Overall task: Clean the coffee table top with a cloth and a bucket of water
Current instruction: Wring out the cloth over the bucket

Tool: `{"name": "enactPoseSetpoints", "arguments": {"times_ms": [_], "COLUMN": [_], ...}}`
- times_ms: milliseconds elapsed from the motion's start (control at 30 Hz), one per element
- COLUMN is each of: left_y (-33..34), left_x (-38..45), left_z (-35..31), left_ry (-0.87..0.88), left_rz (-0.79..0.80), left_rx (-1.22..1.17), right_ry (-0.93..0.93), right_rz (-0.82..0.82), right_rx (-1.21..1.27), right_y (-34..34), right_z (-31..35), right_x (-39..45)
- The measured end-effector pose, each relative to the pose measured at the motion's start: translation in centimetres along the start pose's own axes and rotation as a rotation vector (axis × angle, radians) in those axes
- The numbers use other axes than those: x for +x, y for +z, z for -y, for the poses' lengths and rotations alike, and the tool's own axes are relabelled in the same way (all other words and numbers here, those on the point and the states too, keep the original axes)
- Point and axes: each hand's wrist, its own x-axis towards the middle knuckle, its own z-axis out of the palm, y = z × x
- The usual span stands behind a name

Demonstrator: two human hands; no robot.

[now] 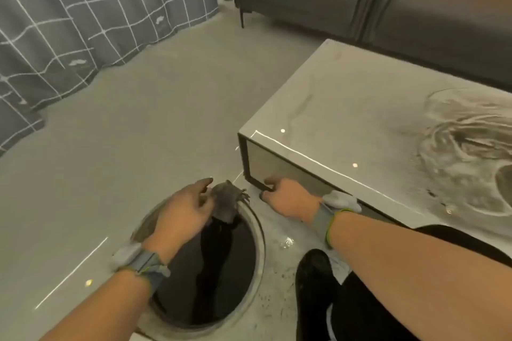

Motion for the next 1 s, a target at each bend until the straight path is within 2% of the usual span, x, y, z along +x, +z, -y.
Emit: {"name": "enactPoseSetpoints", "arguments": {"times_ms": [133, 233, 400, 467, 600, 833, 1000], "left_y": [2.9, 4.5, 6.2, 6.2, 5.6, 1.2, -3.1], "left_x": [2.1, 4.0, 5.3, 5.4, 5.6, 2.9, 1.1], "left_z": [2.2, 2.4, 1.8, 1.5, 0.6, -5.2, -12.4], "left_ry": [-0.003, -0.019, -0.102, -0.134, -0.172, -0.114, 0.009], "left_rz": [0.009, -0.004, 0.084, 0.073, 0.035, -0.116, -0.192], "left_rx": [0.104, 0.217, 0.257, 0.225, 0.130, -0.201, -0.371], "right_ry": [0.250, 0.291, 0.404, 0.393, 0.369, 0.272, 0.124], "right_rz": [0.106, 0.166, 0.208, 0.236, 0.185, 0.112, 0.054], "right_rx": [0.324, 0.415, 0.652, 0.742, 0.876, 0.759, 0.826], "right_y": [3.1, 5.2, 6.6, 6.3, 5.4, 0.7, -6.4], "right_z": [0.6, 0.8, 1.4, 1.5, 2.2, 4.1, 4.5], "right_x": [2.8, 4.5, 6.2, 6.1, 5.4, 1.9, -3.4]}}
